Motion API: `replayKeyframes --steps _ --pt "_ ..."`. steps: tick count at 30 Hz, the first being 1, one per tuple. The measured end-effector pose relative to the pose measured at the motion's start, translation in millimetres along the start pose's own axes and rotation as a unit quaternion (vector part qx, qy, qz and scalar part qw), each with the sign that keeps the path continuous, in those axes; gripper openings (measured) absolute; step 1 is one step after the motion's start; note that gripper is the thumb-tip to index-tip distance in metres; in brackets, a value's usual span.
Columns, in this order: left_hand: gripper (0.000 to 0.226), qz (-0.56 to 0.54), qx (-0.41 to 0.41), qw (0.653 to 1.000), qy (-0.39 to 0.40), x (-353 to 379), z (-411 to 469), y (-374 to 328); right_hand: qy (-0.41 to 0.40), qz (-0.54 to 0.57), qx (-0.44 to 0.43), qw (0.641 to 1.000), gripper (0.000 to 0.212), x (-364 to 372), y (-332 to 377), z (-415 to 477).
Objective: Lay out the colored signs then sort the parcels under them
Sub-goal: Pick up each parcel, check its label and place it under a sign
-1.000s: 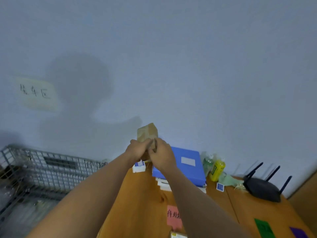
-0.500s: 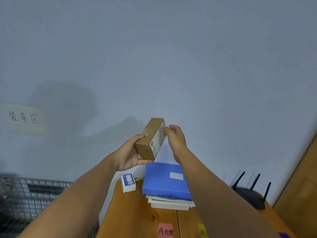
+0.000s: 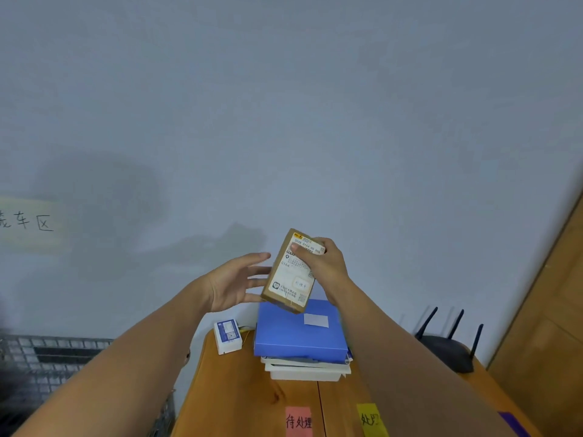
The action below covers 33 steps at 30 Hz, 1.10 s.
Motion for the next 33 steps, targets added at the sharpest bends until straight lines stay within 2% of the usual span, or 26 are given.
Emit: replayKeyframes --steps 4,10,16,22,33 --pt "0.071 0.12 -0.033 0.992 0.022 12.5 5.1 10.9 0.006 -0.021 -0.03 0.999 0.054 0.6 7.2 -0.5" --pt "0.062 0.092 -0.015 0.995 0.021 10.1 6.1 18.8 0.018 -0.037 -0.024 0.999 0.044 -6.3 16.9 4.1" --pt "0.061 0.059 -0.005 0.997 0.039 8.7 0.2 13.8 -0.023 -0.003 0.005 1.0 0.042 -31.5 22.6 6.5" --pt "0.058 0.024 0.023 0.999 0.024 14.4 1.2 5.7 0.074 -0.032 0.025 0.996 0.038 -15.9 21.0 -8.1" --pt "0.054 0.017 0.025 1.0 0.009 16.1 0.6 10.7 0.073 -0.002 0.013 0.997 0.043 -19.0 24.2 -13.1"
Point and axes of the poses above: each hand's wrist, its own z-axis towards the middle knuckle, its own x-axis out of the palm, y = z × x, the point moved 8 cm from there along z, towards the middle knuckle, and after that the axes turned 4 degrees about -x, right-handed, at the moved point
